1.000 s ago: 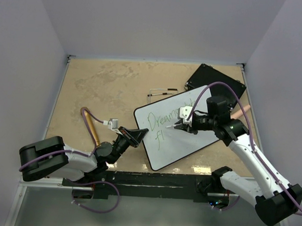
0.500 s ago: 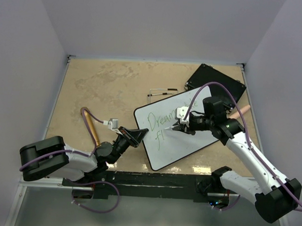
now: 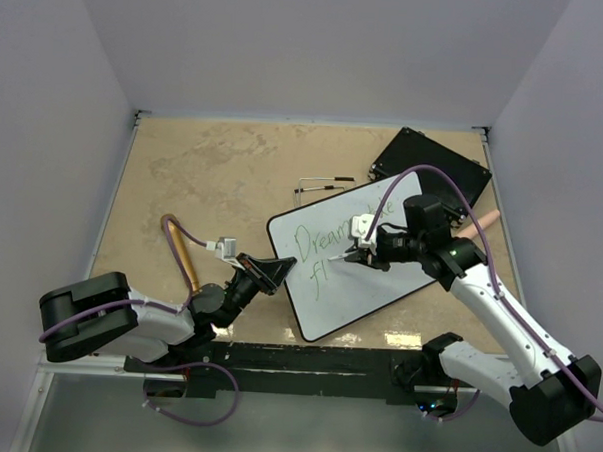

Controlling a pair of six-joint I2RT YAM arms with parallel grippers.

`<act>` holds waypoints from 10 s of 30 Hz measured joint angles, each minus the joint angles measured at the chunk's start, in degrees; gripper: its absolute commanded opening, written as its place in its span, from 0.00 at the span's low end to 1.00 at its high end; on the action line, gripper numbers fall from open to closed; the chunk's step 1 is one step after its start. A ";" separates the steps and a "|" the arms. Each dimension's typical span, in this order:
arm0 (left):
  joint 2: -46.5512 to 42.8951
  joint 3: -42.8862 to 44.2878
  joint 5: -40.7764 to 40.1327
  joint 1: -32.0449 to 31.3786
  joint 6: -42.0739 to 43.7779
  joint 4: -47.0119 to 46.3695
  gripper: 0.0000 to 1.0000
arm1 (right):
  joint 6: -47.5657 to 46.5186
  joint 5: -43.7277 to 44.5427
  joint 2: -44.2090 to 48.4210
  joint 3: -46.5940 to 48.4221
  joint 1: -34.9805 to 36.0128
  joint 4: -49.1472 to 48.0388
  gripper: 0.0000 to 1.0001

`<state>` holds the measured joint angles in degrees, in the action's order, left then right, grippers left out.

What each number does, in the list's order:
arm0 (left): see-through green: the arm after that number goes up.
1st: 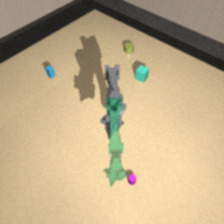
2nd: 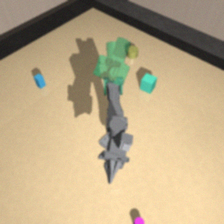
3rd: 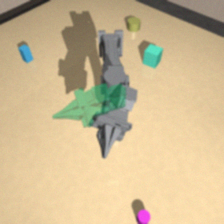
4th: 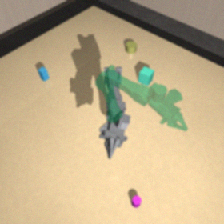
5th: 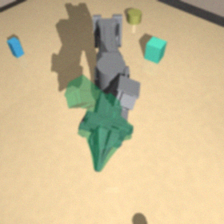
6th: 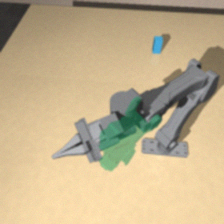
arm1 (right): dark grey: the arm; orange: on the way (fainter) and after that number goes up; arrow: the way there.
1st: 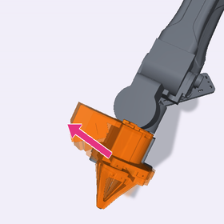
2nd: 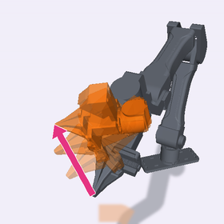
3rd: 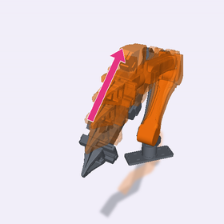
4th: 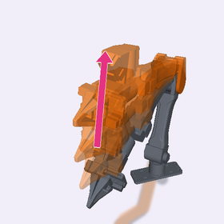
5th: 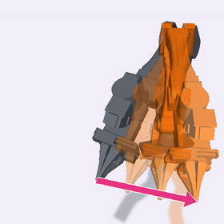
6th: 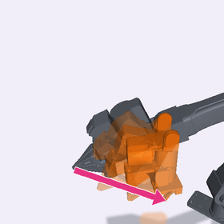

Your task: Write a sentence on the whiteboard

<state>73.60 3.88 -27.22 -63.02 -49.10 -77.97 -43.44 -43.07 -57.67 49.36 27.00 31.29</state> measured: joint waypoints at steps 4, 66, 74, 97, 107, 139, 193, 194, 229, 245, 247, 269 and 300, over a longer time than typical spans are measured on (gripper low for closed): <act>-0.28 0.00 0.09 -0.02 0.09 0.00 0.00 | -0.70 -0.39 0.81 0.00 0.00 1.01 0.00; -0.22 0.00 0.15 0.00 0.09 0.02 0.00 | -1.09 -0.37 -0.44 -0.22 2.99 1.03 0.00; -0.22 0.00 0.15 0.00 0.09 0.02 0.00 | -1.07 -0.17 -0.44 -0.22 2.99 1.05 0.00; -0.22 0.00 0.13 0.00 0.09 0.02 0.00 | -1.27 -0.07 -0.31 -0.22 2.97 1.27 0.00; -0.22 0.00 0.11 0.00 0.09 0.02 0.00 | -2.49 -0.09 -0.31 -0.22 2.97 1.90 0.00; -0.50 -0.07 -0.07 0.00 0.13 0.15 0.00 | -2.64 0.09 -0.11 -0.20 0.50 3.37 0.00; -0.96 -0.57 -0.07 0.00 0.17 0.11 0.00 | -2.64 -2.08 -0.37 -0.13 -4.09 4.57 0.00; -0.96 -0.57 -0.07 0.00 0.17 0.11 0.00 | -3.02 -2.16 -0.44 -0.13 -3.98 4.94 0.00; -1.09 -0.59 -0.13 0.00 0.20 0.15 0.00 | 1.68 2.34 0.79 0.02 -3.72 1.95 0.00; -1.36 -0.66 -0.26 0.00 0.44 0.22 0.00 | -4.31 1.33 -0.55 1.16 -3.76 7.23 0.00; -1.36 -0.68 -0.28 0.00 0.44 0.22 0.00 | -5.46 1.05 -0.83 1.18 -3.58 8.61 0.00; -1.75 -0.79 -0.24 0.00 0.83 0.15 0.00 | -6.01 1.51 -3.41 3.08 3.54 12.09 0.00; -3.48 -0.79 0.42 0.00 3.06 0.48 0.00 | -4.48 -5.97 3.80 4.50 -10.60 9.14 0.00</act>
<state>70.13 3.09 -26.81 -63.02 -46.04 -77.49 -47.92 -49.04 -53.87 53.87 16.40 40.42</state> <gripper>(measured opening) 0.083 0.143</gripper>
